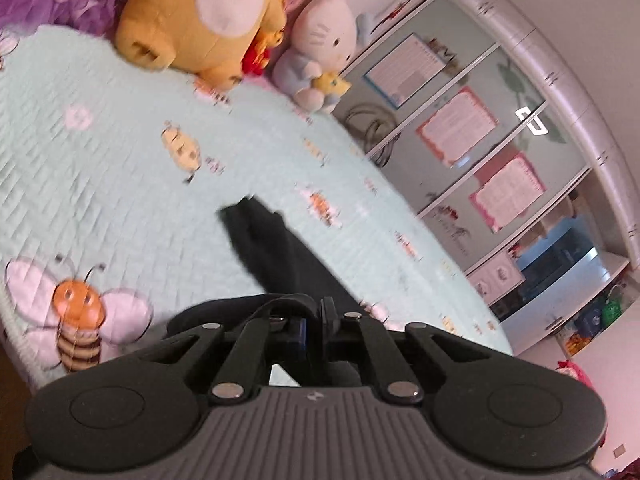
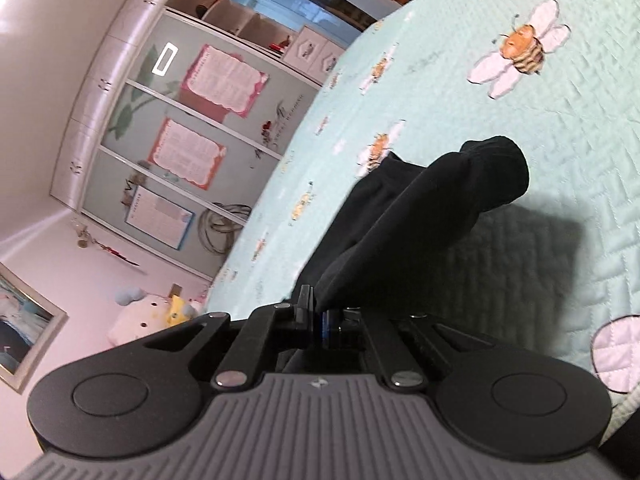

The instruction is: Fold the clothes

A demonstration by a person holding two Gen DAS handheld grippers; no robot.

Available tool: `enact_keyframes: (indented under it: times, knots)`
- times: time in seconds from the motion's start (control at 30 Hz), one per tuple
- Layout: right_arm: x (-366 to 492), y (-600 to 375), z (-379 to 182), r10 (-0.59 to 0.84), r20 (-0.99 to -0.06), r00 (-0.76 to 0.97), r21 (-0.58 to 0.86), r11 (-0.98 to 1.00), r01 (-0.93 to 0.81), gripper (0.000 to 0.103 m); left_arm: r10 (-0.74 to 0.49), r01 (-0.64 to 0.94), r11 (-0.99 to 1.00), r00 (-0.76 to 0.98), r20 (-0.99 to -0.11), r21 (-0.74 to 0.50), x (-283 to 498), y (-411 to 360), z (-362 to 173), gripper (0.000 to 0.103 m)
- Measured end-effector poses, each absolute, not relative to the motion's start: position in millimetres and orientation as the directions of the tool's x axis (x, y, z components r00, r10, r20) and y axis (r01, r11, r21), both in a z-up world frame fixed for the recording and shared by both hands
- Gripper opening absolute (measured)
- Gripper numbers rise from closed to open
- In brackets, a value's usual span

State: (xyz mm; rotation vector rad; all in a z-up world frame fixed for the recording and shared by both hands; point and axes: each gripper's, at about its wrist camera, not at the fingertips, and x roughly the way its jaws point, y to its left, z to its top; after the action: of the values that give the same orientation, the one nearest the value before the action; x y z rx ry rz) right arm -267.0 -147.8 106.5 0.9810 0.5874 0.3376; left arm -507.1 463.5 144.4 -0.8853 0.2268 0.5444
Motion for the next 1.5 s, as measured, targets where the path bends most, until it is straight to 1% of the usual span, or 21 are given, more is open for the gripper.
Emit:
enact_keyframes:
  times: [0.17,0.33,0.47,0.57,0.73,0.87,0.93,1.0,1.03,1.23,1.33,1.43,1.5]
  knots:
    - [-260.7,-138.2,112.9,0.526,-0.306,0.793,0.848,0.529,-0.024,0.002,0.371,-0.543,0.515,0.839,-0.399,-0.663,-503.3,468.3,151.9,0.004]
    - [-263.2,-133.2,101.6,0.516,-0.334,0.789,0.84,0.543,0.001,0.003,0.369,-0.569,0.506,0.822,-0.434,-0.648,-505.6,467.7,140.4,0.004]
    - [-264.6,-133.4,101.0,0.516,-0.343,0.785,0.831,0.556,-0.002,0.003,0.375,-0.578,0.495,0.816,-0.441,-0.649,-510.8,466.9,138.3,0.004]
    - [-264.0,-131.7,109.4,0.514,-0.327,0.793,0.82,0.571,-0.032,0.003,0.388,-0.57,0.503,0.821,-0.42,-0.65,-512.4,466.8,148.7,0.004]
    - [-246.0,-125.9,131.5,0.529,-0.285,0.799,0.822,0.563,-0.08,0.003,0.389,-0.528,0.544,0.847,-0.362,-0.652,-499.3,471.1,183.3,0.004]
    - [-218.0,-114.2,151.8,0.54,-0.252,0.803,0.816,0.565,-0.124,0.003,0.415,-0.517,0.583,0.853,-0.317,-0.627,-474.4,480.5,209.5,0.004]
    - [-204.0,-108.3,162.0,0.545,-0.236,0.805,0.811,0.566,-0.146,0.003,0.424,-0.526,0.591,0.848,-0.319,-0.612,-453.3,491.1,216.0,0.005]
    - [-190.0,-102.5,172.2,0.55,-0.219,0.806,0.807,0.567,-0.168,0.003,0.432,-0.543,0.597,0.838,-0.334,-0.591,-428.1,503.7,218.1,0.005]
    - [-178.8,-97.9,173.3,0.548,-0.227,0.805,0.8,0.576,-0.167,0.003,0.43,-0.552,0.598,0.833,-0.348,-0.581,-414.2,510.8,216.4,0.005]
    - [-95.4,-68.1,145.3,0.543,-0.341,0.768,0.812,0.582,-0.051,0.003,0.413,-0.617,0.589,0.785,-0.463,-0.521,-326.0,545.3,188.8,0.006]
    - [-60.7,-51.0,123.6,0.53,-0.399,0.748,0.796,0.605,-0.004,0.003,0.407,-0.653,0.596,0.748,-0.524,-0.468,-286.6,557.2,165.4,0.006]
    - [-33.3,-34.6,105.0,0.51,-0.452,0.732,0.764,0.644,0.023,0.003,0.405,-0.674,0.609,0.718,-0.566,-0.419,-254.3,569.1,143.8,0.007]
    - [-19.4,-30.0,93.1,0.509,-0.469,0.722,0.764,0.644,0.043,0.003,0.412,-0.68,0.62,0.706,-0.575,-0.391,-237.4,575.4,137.5,0.013]
